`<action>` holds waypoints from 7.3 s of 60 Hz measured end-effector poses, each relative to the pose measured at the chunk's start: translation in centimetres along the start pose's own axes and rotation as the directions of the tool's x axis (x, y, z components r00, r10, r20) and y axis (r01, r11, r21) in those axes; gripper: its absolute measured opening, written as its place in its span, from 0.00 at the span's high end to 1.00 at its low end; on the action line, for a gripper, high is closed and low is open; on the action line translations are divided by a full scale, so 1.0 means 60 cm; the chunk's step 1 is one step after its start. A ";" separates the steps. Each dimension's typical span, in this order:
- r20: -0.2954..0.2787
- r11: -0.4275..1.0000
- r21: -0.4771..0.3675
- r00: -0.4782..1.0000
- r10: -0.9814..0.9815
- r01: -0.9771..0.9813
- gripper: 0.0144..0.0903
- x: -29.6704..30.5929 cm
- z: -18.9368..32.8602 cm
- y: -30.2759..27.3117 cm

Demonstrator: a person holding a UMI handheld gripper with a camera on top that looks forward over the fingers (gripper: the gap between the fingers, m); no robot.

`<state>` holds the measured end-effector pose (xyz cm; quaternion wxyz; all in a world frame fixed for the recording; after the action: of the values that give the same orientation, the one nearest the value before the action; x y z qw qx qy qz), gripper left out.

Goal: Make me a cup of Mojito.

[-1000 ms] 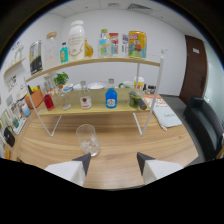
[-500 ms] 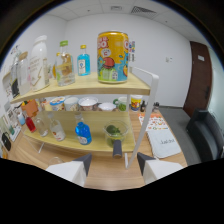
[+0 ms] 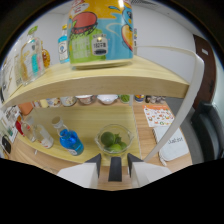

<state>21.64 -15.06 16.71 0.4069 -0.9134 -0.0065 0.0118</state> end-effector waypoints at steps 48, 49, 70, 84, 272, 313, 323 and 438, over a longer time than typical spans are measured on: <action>-0.011 0.996 0.047 0.997 0.079 -0.079 0.98 -0.031 -0.088 0.025; -0.012 0.995 0.046 0.996 0.083 -0.083 0.98 -0.036 -0.092 0.029; -0.064 0.997 0.049 0.996 0.068 -0.065 0.98 -0.117 -0.103 0.135; -0.193 0.994 0.069 0.979 -0.072 0.086 0.98 -0.128 -0.100 0.152; -0.064 0.999 0.028 0.997 -0.034 0.036 0.07 0.109 -0.024 0.295; 0.082 0.962 0.272 0.995 -0.051 0.027 0.05 -0.301 -0.166 0.159; 0.087 0.945 0.328 0.996 -0.036 0.005 0.05 -0.328 -0.142 0.053; -0.488 0.473 -0.083 0.379 -0.787 0.877 0.75 -0.129 -0.089 0.044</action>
<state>14.07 -20.99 18.44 0.4300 -0.7141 -0.3681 -0.4118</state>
